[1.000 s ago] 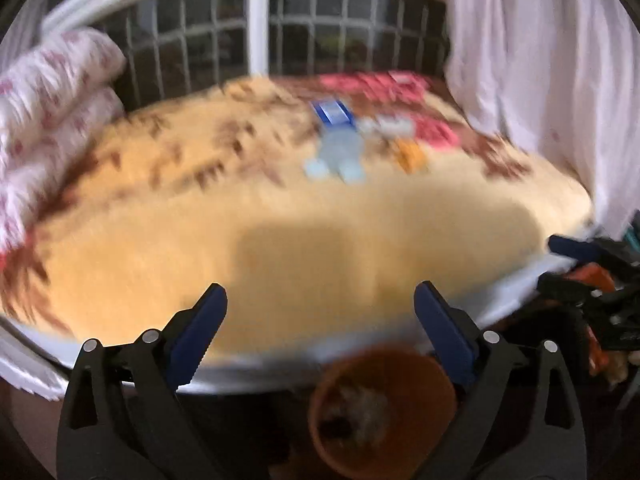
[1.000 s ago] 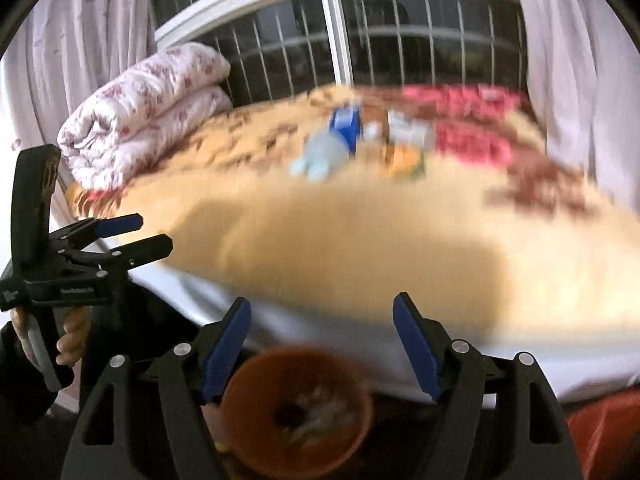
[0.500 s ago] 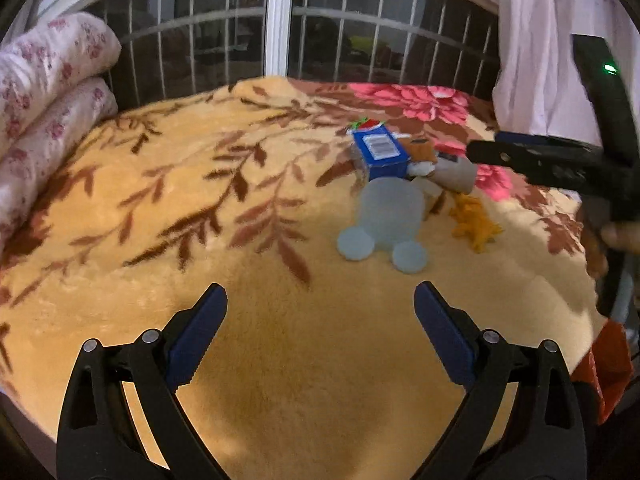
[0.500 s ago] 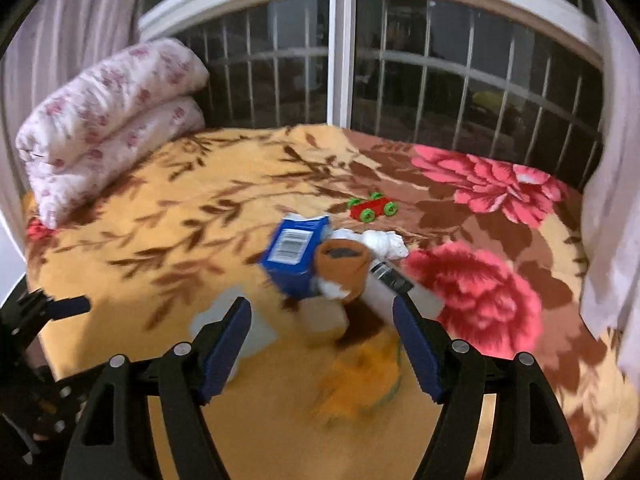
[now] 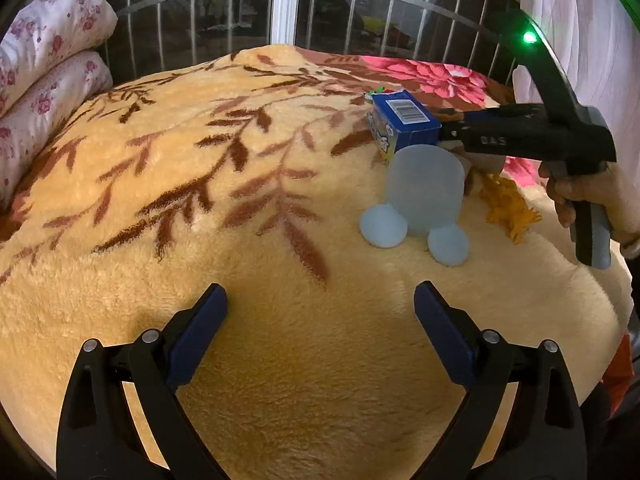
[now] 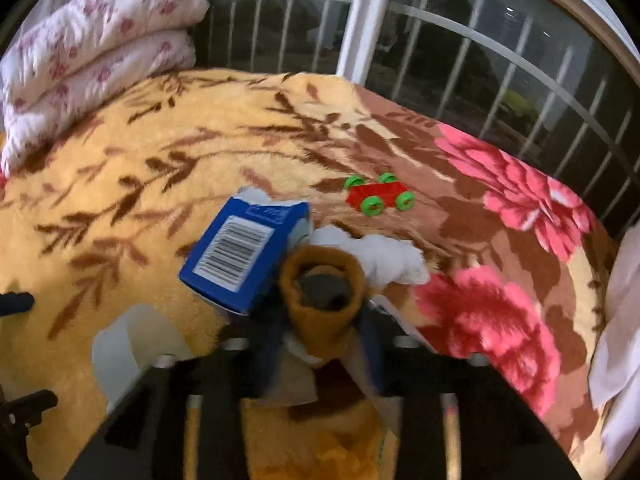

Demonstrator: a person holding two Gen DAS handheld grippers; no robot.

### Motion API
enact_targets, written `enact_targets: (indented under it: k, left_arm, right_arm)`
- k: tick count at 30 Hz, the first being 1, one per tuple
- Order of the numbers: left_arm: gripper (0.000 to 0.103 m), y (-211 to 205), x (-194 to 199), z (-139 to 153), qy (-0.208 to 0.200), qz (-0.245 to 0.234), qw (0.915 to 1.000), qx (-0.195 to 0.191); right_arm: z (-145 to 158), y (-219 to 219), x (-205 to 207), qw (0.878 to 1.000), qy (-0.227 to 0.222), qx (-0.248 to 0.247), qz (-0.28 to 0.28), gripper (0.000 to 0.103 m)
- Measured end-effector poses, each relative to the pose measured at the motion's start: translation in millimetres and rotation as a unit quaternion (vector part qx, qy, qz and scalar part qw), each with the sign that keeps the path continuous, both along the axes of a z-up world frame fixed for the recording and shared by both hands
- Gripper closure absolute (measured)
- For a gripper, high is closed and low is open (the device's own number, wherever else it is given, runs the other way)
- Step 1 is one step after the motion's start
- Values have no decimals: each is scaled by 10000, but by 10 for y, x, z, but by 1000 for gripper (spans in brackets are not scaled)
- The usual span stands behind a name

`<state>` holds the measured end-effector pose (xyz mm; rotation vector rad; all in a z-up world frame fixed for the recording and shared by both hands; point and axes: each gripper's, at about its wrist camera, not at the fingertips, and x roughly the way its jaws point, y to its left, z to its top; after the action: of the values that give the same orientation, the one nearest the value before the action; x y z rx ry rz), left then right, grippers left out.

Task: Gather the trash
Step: 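Grasp the blue milk carton with the left gripper while the right holds a brown item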

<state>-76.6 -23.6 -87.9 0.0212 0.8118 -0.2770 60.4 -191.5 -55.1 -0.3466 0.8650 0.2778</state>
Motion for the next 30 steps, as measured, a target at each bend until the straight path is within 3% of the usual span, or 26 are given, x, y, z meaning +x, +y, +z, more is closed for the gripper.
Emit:
enact_targets:
  k: [2,8,11,15,19,22,30]
  left_arm:
    - [11,-9,2,4,7,9,10000,34]
    - [11,-14,72,208,69,-129,9996,-249]
    - [11,-104,212,411,35,-176,9995,-246]
    - [11,-346,490,613,137,-318,9992,-217]
    - [11,-651,837,723,384,-446,9978,-292]
    - [11,-842,1072,717,601,-442,9968,-269]
    - [11,-1079,1718,330,1720,-228,9844,-287]
  right_arm:
    - [9,42,-10,10000,-33,-51,-11,82]
    - [422,-360,-343,9940,-353,983,-328,82]
    - [647,-719,-739,9856,-646,1460,-552,82]
    - [752,-1041,-1247,9779,-914,1654,-893,82]
    - [678,-1188,-1770,9746,-1061,1631,-1110,81]
    - [503,-1262,-2071,9699,-924,1919,-1180,81]
    - [117,-1456,-2323,9622,-617,2169,-1527,81]
